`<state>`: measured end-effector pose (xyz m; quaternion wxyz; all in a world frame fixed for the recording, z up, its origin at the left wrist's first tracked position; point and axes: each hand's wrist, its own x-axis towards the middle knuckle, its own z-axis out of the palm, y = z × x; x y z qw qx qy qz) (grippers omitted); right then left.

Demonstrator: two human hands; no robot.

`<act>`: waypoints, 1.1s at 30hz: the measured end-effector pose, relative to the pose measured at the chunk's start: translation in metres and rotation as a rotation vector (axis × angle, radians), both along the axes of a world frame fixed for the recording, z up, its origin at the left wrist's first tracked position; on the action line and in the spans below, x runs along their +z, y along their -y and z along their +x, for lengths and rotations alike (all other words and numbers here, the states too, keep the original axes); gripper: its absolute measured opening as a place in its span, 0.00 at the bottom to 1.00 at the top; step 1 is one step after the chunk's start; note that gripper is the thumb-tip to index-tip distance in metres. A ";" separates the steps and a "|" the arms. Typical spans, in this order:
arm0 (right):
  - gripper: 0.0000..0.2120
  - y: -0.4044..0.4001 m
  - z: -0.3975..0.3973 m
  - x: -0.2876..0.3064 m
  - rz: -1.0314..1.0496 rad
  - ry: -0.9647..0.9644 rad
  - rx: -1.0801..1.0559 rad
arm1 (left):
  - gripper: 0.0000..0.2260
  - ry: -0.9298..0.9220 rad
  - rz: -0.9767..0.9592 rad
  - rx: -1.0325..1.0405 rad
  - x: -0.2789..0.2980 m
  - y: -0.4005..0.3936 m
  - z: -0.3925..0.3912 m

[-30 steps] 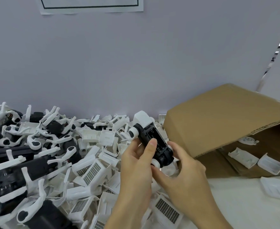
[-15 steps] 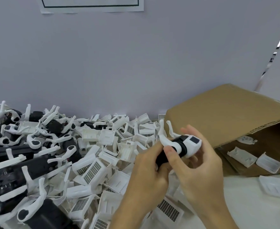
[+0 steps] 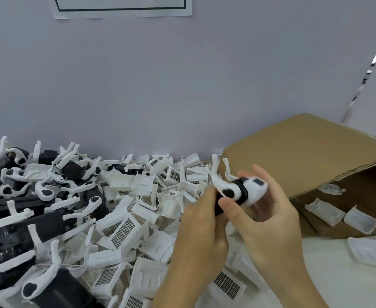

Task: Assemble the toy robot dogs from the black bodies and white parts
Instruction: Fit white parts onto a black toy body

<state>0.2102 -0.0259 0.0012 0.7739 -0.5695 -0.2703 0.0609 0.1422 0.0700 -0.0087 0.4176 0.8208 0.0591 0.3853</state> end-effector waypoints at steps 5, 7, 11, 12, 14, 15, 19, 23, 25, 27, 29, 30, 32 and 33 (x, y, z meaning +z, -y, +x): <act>0.18 -0.005 -0.011 -0.006 -0.089 0.143 -0.166 | 0.10 0.254 -0.537 0.246 0.013 -0.002 0.002; 0.04 -0.003 -0.007 -0.007 -0.188 0.209 -0.190 | 0.10 0.285 -0.822 0.287 0.018 -0.012 -0.001; 0.15 -0.005 -0.003 -0.015 -0.379 0.209 -0.106 | 0.13 0.339 -1.180 0.288 0.023 -0.025 -0.007; 0.15 -0.005 -0.003 -0.016 -0.400 0.211 -0.089 | 0.14 0.374 -1.256 0.278 0.023 -0.025 -0.008; 0.15 -0.006 -0.002 -0.019 -0.446 0.189 -0.054 | 0.17 0.444 -1.400 0.189 0.025 -0.026 -0.009; 0.15 -0.007 -0.002 -0.018 -0.470 0.183 -0.033 | 0.19 0.458 -1.432 0.130 0.026 -0.025 -0.011; 0.14 -0.008 -0.007 -0.016 -0.510 0.181 0.070 | 0.10 0.354 -1.399 0.027 0.029 -0.023 -0.011; 0.09 -0.009 -0.011 -0.012 -0.444 0.024 0.228 | 0.08 0.334 -1.422 -0.034 0.027 -0.020 -0.009; 0.03 -0.010 -0.012 -0.010 -0.367 -0.101 0.304 | 0.09 0.333 -1.450 -0.124 0.026 -0.019 -0.010; 0.14 -0.011 -0.011 -0.010 -0.271 -0.222 0.370 | 0.17 0.281 -1.441 -0.187 0.024 -0.021 -0.012; 0.19 -0.012 -0.012 -0.009 -0.170 -0.322 0.411 | 0.22 0.273 -1.427 -0.231 0.022 -0.021 -0.013; 0.22 -0.012 -0.013 -0.010 -0.144 -0.342 0.418 | 0.23 0.281 -1.413 -0.239 0.021 -0.020 -0.013; 0.30 -0.015 -0.015 -0.011 -0.131 -0.364 0.410 | 0.23 0.296 -1.361 -0.247 0.020 -0.020 -0.014; 0.32 -0.017 -0.016 -0.011 -0.122 -0.373 0.396 | 0.22 0.287 -1.333 -0.255 0.019 -0.020 -0.014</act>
